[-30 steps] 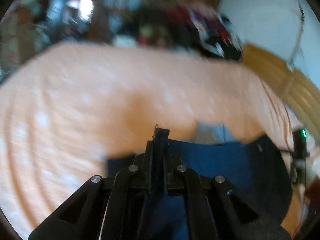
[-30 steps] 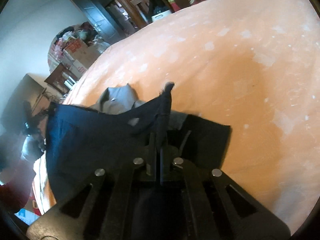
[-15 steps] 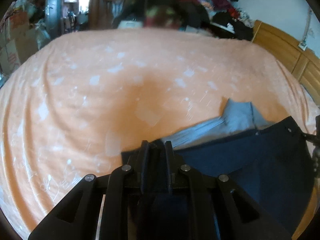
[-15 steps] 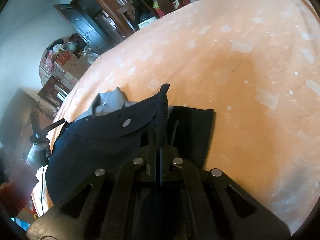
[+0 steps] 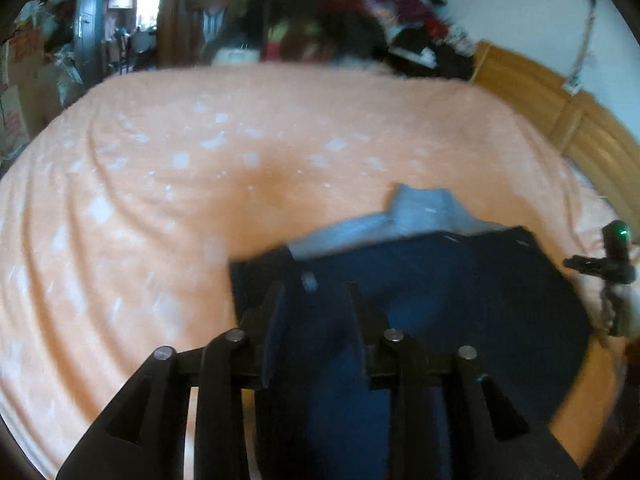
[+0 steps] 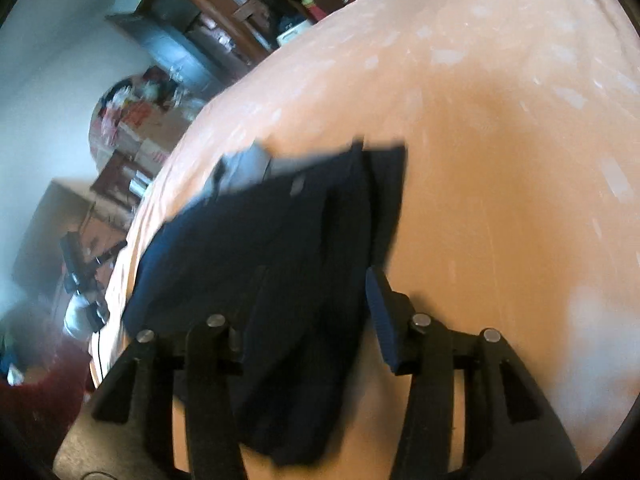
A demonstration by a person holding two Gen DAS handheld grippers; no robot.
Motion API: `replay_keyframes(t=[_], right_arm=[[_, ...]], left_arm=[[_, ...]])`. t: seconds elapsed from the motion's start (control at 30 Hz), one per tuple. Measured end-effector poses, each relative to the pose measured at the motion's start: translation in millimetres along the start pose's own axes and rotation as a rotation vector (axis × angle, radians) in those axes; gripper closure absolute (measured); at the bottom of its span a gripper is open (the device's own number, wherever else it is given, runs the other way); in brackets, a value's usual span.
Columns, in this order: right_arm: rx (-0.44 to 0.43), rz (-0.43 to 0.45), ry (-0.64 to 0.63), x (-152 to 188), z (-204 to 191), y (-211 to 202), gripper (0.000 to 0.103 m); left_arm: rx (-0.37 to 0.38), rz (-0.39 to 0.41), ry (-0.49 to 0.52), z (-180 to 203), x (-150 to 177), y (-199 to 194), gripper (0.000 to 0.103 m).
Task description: Fold small clothes
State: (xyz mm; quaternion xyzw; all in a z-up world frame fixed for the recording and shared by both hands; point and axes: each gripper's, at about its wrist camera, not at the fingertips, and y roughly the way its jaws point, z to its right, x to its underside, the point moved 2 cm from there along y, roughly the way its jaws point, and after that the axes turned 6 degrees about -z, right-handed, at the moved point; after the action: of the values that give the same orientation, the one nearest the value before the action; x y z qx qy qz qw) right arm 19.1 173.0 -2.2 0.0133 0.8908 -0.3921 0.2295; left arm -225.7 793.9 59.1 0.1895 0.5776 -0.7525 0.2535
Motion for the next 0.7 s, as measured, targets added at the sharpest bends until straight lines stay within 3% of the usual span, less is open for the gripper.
replay_keyframes(t=[0.1,0.17,0.27,0.37,0.43,0.47,0.6,0.7], right_arm=[[-0.017,-0.063,0.015,46,-5,-4,0.055],[-0.051,-0.064,0.037,66,-7,-6,0.055],[-0.124,-0.002,0.112,75,-2,-10,0.049],[-0.135,-0.009,0.135,75,4,3,0.051],[-0.148,-0.039,0.121,78,0,11,0.069],[-0.149,-0.062,0.106,79,-2,12,0.092],[0.009,-0.109,-0.021,70,-7,-12,0.102],[0.009,-0.125,-0.054,67,-7,-22,0.102]], left_arm=[[0.08,0.013,-0.145,-22,50,-37,0.071],[0.086,-0.008,-0.205,-32,84,-51,0.071],[0.089,-0.033,-0.271,-39,125,-62,0.071],[0.107,-0.037,-0.34,-42,155,-68,0.071],[0.102,-0.043,-0.345,-39,164,-68,0.071],[0.103,-0.056,-0.341,-35,167,-63,0.071],[0.083,-0.089,-0.308,-22,173,-65,0.07],[0.08,-0.094,-0.326,-24,181,-68,0.068]])
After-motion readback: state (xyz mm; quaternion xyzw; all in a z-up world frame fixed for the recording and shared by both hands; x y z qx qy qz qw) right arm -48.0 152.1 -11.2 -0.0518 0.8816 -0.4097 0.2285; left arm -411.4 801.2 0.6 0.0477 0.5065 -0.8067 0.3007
